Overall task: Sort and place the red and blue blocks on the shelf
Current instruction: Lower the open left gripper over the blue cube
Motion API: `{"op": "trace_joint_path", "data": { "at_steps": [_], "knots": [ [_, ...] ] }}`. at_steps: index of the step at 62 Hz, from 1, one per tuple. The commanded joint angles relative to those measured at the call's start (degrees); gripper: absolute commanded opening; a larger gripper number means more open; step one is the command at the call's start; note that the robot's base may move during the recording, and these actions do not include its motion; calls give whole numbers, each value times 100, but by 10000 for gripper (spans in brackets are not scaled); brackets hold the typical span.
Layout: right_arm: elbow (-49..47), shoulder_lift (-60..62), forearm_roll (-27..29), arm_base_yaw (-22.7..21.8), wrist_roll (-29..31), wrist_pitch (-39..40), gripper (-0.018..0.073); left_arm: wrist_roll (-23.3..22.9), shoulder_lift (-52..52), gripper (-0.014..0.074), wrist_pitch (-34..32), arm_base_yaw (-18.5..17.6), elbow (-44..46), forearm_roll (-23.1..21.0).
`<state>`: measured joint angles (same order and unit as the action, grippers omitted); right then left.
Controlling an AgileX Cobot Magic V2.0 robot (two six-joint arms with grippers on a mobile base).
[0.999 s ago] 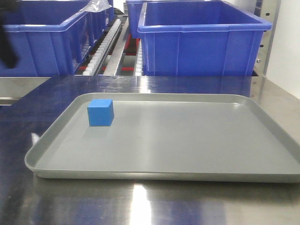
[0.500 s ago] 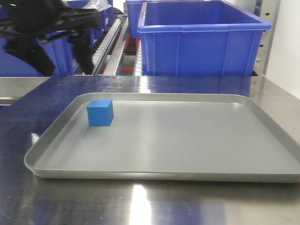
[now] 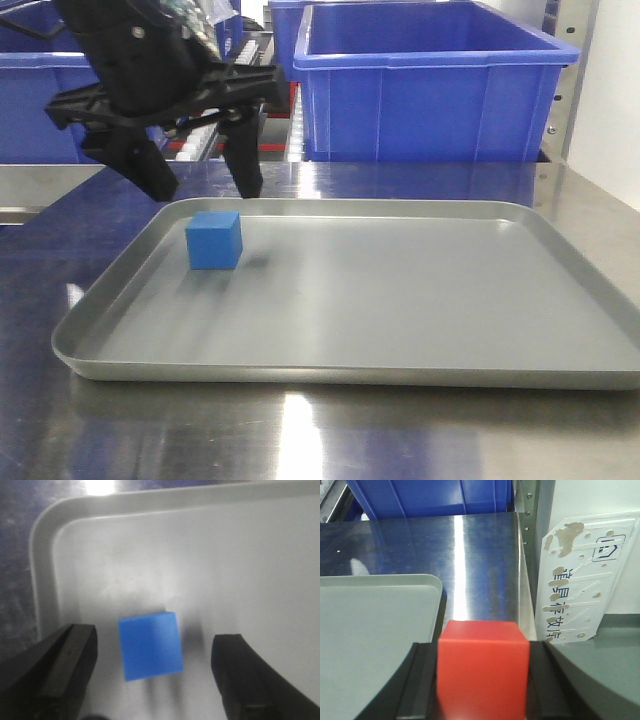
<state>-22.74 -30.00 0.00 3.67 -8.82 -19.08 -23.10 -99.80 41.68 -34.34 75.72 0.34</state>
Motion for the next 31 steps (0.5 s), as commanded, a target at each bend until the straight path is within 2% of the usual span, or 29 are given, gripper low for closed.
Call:
{"op": "trace_joint_path", "data": {
  "at_steps": [1, 31],
  "knots": [
    [-165, -1, -87, -30, 42, 511, 66, -176, 170, 536, -158, -90, 247, 38],
    [-165, -1, -87, -30, 42, 511, 66, -392, -54, 536, -36, -127, 269, 219]
  ]
}}
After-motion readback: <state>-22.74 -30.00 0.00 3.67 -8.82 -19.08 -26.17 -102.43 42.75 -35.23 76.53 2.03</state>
